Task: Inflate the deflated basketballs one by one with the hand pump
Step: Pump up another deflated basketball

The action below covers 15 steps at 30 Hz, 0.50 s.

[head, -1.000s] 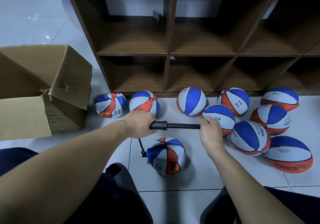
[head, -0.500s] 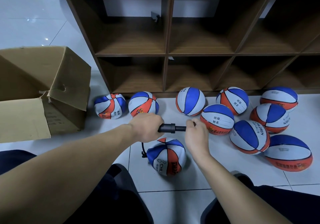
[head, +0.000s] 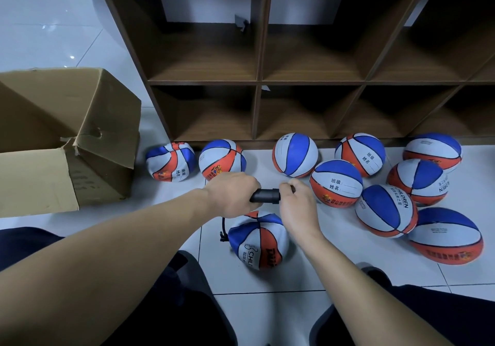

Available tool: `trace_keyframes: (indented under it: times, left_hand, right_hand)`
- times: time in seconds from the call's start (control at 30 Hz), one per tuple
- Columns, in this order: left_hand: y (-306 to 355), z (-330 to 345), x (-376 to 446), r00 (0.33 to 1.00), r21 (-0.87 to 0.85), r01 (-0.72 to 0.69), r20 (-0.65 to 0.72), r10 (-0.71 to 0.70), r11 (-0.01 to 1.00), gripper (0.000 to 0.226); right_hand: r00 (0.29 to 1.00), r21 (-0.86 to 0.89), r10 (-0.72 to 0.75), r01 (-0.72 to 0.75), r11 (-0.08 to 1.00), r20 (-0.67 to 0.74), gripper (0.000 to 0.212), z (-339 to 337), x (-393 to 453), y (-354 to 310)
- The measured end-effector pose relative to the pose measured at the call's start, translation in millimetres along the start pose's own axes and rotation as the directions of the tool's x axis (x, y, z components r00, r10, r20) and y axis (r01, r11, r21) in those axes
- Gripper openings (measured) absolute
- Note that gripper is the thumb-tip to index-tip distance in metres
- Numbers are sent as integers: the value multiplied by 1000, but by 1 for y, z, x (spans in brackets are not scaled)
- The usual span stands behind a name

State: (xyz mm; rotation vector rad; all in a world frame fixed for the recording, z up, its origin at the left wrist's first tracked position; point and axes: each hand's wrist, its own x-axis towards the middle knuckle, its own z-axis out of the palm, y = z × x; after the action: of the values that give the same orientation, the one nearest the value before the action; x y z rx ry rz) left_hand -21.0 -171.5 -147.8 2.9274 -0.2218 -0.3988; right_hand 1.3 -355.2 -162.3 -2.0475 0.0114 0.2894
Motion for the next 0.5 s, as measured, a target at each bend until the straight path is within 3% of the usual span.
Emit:
trace_keyframes:
  times: [0.17, 0.33, 0.5]
  left_hand:
    - [-16, 1, -2, 999, -60, 40, 17, -40, 997, 26]
    - [-42, 0, -7, 995, -37, 86, 61, -84, 996, 25]
    - [-34, 3, -7, 998, 36, 69, 11, -69, 997, 25]
  right_hand:
    - [990, -104, -127, 120, 987, -58, 32, -27, 13, 5]
    - [990, -72, -68, 59, 996, -121, 33, -56, 31, 17]
    - [977, -4, 9, -10, 1000, -215, 40, -34, 11, 12]
